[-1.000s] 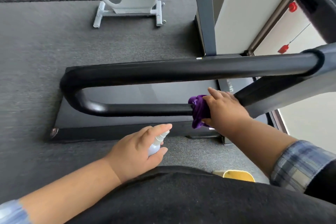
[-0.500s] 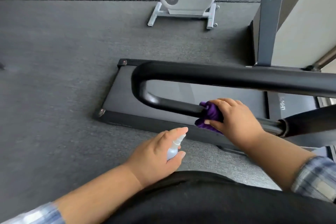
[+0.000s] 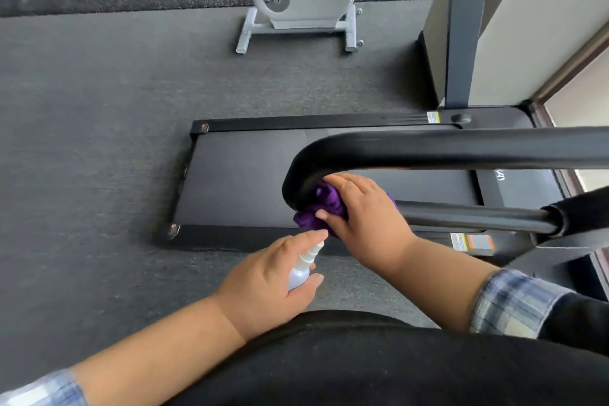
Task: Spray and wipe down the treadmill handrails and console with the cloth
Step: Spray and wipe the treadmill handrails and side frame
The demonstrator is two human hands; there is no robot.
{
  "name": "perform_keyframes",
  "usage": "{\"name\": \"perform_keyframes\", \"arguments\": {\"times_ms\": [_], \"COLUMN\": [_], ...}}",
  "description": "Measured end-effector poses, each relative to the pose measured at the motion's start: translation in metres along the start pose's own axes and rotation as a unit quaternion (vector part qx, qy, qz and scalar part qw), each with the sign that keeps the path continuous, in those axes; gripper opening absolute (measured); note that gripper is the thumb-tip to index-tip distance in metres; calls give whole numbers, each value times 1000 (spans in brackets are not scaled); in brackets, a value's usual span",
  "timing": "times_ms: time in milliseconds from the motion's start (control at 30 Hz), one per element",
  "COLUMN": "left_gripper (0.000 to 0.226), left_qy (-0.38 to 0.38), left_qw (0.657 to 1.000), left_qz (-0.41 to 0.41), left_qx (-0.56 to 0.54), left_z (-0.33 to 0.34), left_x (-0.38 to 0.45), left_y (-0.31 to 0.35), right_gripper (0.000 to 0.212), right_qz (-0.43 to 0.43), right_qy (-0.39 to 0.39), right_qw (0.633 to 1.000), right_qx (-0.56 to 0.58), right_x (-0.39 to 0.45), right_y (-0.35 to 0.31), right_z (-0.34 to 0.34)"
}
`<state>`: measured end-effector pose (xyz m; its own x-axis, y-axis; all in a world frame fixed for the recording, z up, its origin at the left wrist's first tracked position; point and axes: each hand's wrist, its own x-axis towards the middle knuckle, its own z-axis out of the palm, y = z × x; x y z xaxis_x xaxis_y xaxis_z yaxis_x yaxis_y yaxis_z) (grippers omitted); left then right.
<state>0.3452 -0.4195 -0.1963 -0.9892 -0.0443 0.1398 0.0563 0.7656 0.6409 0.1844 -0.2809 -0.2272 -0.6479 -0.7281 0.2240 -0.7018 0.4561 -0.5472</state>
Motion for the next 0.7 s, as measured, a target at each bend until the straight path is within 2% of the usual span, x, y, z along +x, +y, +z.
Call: {"name": "perform_keyframes", "arguments": {"times_ms": [100,233,400,533,700], "left_gripper": [62,64,64,64,63], "left_qy": [-16,-43,-98,-115,-91], "left_qw": [998,993,982,977,983], "left_qz": [54,110,152,175,156], "left_qx": [-12,-32,-50,-31,-31], "left_z": [-12,-12,1,12,25], "left_x": [6,17,38,49,57], "left_y": [-18,-30,-22,-14,-6], "right_gripper": [51,60,72,68,65], "right_qz": [-28,-23,2,16,30], "right_qy": [58,1,-77,-64,-35], "right_qw": [998,997,989,983,987], "right_qx": [21,-80,-125,-173,-156], "right_x": [2,0,-4,-21,-44], "right_y": [-15,-14,-11,5,36], "right_z": [12,15,9,-3,-23]}}
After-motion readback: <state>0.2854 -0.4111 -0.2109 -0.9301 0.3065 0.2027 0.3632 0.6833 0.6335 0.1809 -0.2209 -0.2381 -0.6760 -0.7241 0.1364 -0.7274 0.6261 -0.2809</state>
